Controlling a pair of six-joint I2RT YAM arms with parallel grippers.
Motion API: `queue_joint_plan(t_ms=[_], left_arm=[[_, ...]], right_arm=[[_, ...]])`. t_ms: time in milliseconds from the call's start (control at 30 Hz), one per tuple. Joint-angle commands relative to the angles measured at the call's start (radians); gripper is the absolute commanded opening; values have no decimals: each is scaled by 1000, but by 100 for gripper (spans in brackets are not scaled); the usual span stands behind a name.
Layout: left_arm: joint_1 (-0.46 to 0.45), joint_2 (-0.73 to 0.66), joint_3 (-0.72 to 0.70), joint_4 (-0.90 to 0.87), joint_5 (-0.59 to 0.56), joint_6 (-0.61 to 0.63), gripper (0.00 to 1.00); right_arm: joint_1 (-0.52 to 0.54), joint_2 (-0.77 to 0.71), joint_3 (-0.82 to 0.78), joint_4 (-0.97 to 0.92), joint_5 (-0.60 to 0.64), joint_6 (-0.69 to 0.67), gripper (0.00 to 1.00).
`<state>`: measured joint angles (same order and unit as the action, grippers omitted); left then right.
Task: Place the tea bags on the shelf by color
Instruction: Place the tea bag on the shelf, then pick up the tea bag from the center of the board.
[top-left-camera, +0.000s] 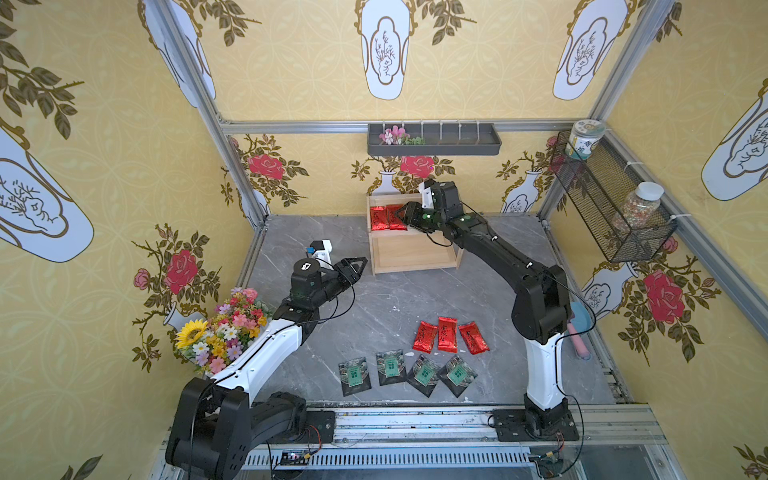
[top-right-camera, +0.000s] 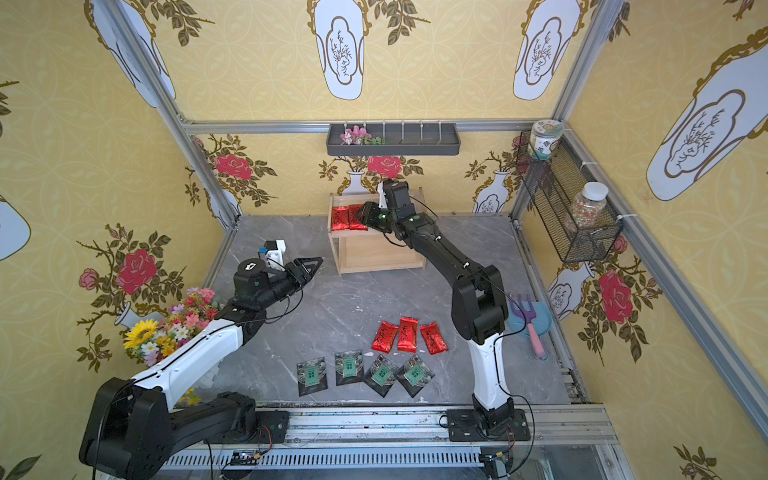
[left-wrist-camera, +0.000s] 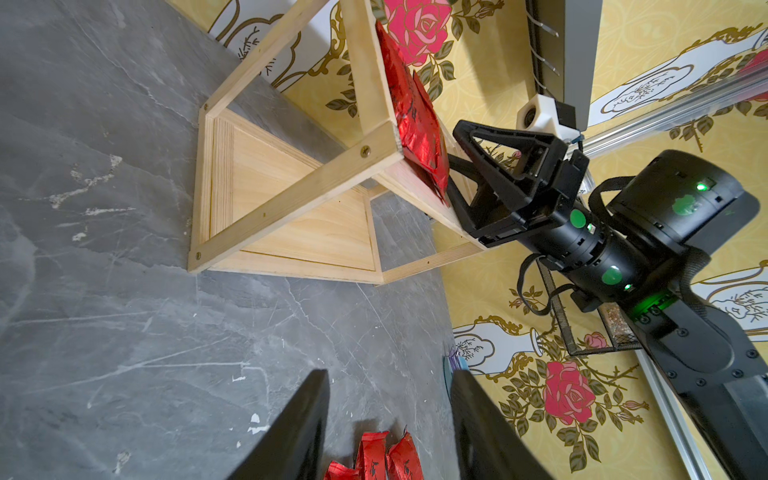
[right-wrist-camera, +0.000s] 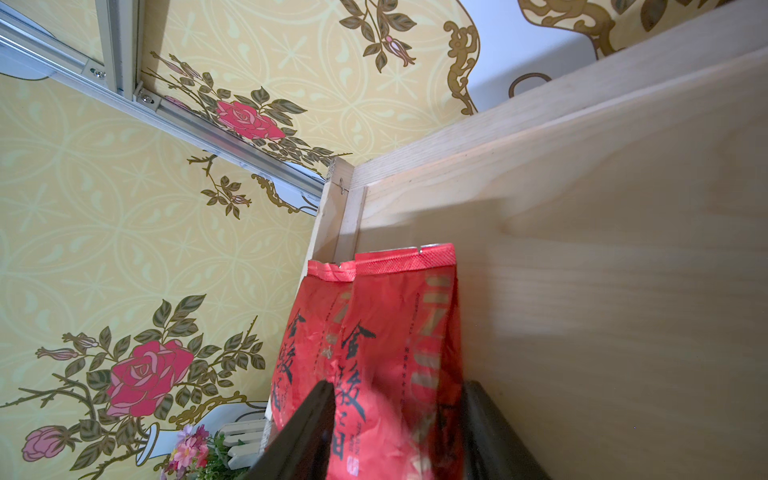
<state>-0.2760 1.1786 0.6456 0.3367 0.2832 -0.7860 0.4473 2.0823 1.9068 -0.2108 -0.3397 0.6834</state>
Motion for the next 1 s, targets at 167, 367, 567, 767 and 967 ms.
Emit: queue_joint_plan(t_ms=[167, 367, 567, 767, 967], left_arm=[[0, -22, -24, 16, -10, 2, 53], [-35, -35, -59, -2, -33, -1, 52], [-95, -32, -111, -8, -59, -13, 52], [-123, -12, -139, -8, -56, -24, 53], [-124, -13, -148, -9, -60, -22, 53]], right_arm=[[-6, -108, -14, -53, 78, -84, 60], [30, -329, -252, -105, 254, -137, 64], [175, -525, -584, -213, 491, -97, 65], [283, -609, -810, -307, 631, -23, 65], [353, -614, -909, -358, 670, 41, 66]])
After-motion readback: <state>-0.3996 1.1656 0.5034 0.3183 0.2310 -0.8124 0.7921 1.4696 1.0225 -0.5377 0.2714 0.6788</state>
